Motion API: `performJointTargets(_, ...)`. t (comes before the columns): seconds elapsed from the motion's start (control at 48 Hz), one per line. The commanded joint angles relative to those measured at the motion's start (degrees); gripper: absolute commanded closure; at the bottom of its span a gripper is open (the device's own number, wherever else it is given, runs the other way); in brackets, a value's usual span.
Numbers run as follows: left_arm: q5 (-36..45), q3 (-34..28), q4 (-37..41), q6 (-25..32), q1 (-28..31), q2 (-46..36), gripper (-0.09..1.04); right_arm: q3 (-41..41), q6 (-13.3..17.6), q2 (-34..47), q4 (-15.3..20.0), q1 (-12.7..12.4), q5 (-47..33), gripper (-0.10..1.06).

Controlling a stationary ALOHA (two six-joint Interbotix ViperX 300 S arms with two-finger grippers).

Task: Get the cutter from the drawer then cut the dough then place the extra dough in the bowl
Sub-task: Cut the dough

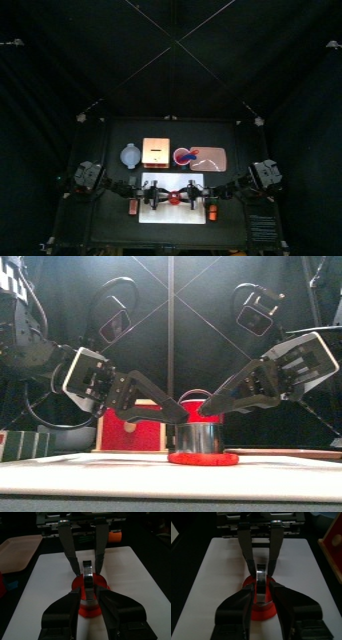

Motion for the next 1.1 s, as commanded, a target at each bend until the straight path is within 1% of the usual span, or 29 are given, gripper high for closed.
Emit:
performJointTargets(0.021, -0.26, -0.44, 0.18, 0.09, 0.09, -1.41, 0.32, -0.44, 0.09, -0.62, 0.18, -0.35, 0.26, 0.42)
performJointTargets(0.167, -0.18, 0.18, 0.26, 0.0, 0.09, -1.49, 0.36, -0.44, 0.44, -0.62, 0.44, 0.0, 2.11, 0.46)
performJointTargets(0.438, 2.99, 0.18, 0.26, -0.18, 0.09, -0.26, 0.37, 0.09, 0.7, 0.53, 0.7, 0.0, 6.15, 0.46)
performJointTargets(0.562, 4.83, 0.09, 0.18, -0.62, -0.26, 1.23, 0.37, 0.44, 0.79, 1.76, 2.11, 0.09, 6.86, 0.46)
performJointTargets(0.625, 5.45, -0.09, 0.26, -1.58, -0.44, 2.11, 0.37, 0.53, 0.7, 2.2, 3.08, 0.0, 7.21, 0.46)
performJointTargets(0.729, 5.54, 0.26, 0.18, -4.04, -0.62, 3.43, 0.38, 0.35, 0.7, 2.72, 3.6, 0.09, 7.21, 0.46)
performJointTargets(0.854, 5.8, 0.53, 0.18, -8.53, -0.88, 5.27, 0.38, -0.18, 0.79, 3.96, 3.69, 0.09, 7.38, 0.46)
performJointTargets(0.917, 5.89, 0.53, 0.35, -10.55, -0.88, 5.89, 0.38, -0.18, 0.88, 4.83, 4.31, 0.18, 7.47, 0.46)
performJointTargets(0.979, 5.89, 0.44, 0.7, -10.9, -0.88, 6.24, 0.39, -0.18, 0.88, 5.98, 5.62, 0.35, 7.47, 0.46)
performJointTargets(1.104, 6.77, 0.62, 0.97, -10.99, -0.88, 6.77, 0.43, -0.53, 0.7, 8.17, 8.26, 1.49, 7.38, 0.46)
